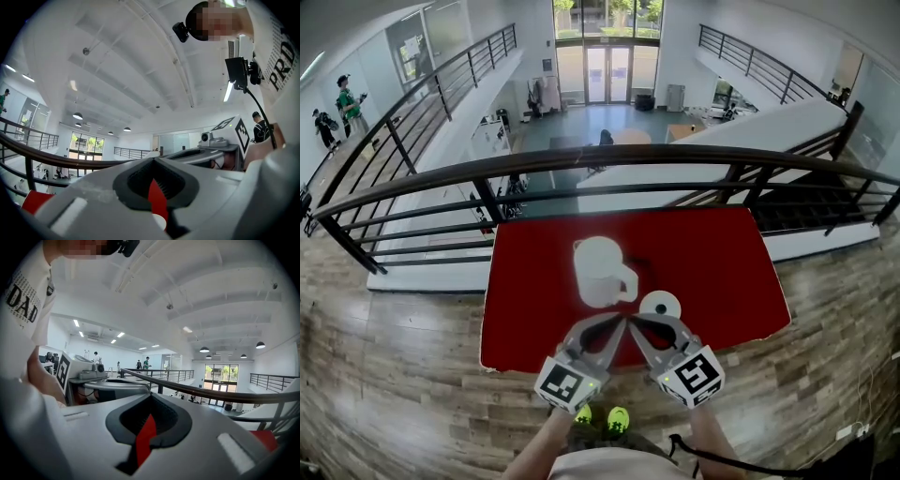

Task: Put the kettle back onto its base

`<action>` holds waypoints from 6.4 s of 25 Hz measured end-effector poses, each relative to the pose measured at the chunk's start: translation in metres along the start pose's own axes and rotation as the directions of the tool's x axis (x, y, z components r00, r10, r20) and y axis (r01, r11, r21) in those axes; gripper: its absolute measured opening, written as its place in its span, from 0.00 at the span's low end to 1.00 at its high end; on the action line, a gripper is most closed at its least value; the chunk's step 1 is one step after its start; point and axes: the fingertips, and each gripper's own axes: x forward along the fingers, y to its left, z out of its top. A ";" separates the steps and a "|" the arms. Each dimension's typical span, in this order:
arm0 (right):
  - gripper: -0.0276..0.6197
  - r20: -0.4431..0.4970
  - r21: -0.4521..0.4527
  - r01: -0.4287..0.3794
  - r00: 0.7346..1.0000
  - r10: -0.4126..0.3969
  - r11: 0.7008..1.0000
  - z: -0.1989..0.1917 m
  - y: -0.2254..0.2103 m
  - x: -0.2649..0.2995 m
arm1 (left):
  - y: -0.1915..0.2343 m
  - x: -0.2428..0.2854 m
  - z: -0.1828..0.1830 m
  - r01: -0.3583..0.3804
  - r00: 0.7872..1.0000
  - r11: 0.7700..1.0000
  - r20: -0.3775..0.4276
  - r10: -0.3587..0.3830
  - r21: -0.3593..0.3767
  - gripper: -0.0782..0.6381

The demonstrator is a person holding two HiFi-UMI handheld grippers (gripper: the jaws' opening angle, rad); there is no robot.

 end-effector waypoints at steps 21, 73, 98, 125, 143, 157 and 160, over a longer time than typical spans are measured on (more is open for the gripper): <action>0.23 -0.122 0.008 0.048 0.991 -0.046 0.999 -0.079 -0.045 0.053 | 0.042 0.016 -0.054 0.043 0.998 0.995 0.042 -0.039 -0.095 0.10; 0.22 -0.064 0.107 -0.012 0.998 0.019 0.994 -0.206 -0.120 0.140 | 0.094 0.002 -0.159 -0.053 0.997 0.991 -0.057 0.047 -0.121 0.10; 0.23 0.086 0.191 0.075 0.992 -0.093 0.979 -0.154 -0.097 0.107 | 0.078 -0.011 -0.132 -0.034 0.998 0.992 -0.057 0.027 -0.119 0.10; 0.23 0.318 0.152 0.153 0.928 -0.195 0.977 0.082 -0.064 0.034 | 0.053 -0.033 0.071 0.041 0.989 0.999 0.145 -0.042 0.012 0.10; 0.23 0.327 0.084 0.193 0.921 -0.210 0.977 0.122 -0.055 0.034 | 0.052 -0.038 0.095 0.089 0.976 0.995 0.194 -0.095 0.039 0.10; 0.23 0.334 0.098 0.239 0.907 -0.258 0.966 0.113 -0.070 0.015 | 0.045 -0.021 0.082 0.138 0.973 0.989 0.179 -0.145 0.050 0.10; 0.23 0.329 0.101 0.234 0.909 -0.254 0.967 0.105 -0.080 0.006 | 0.035 -0.008 0.079 0.142 0.974 0.989 0.172 -0.148 0.049 0.10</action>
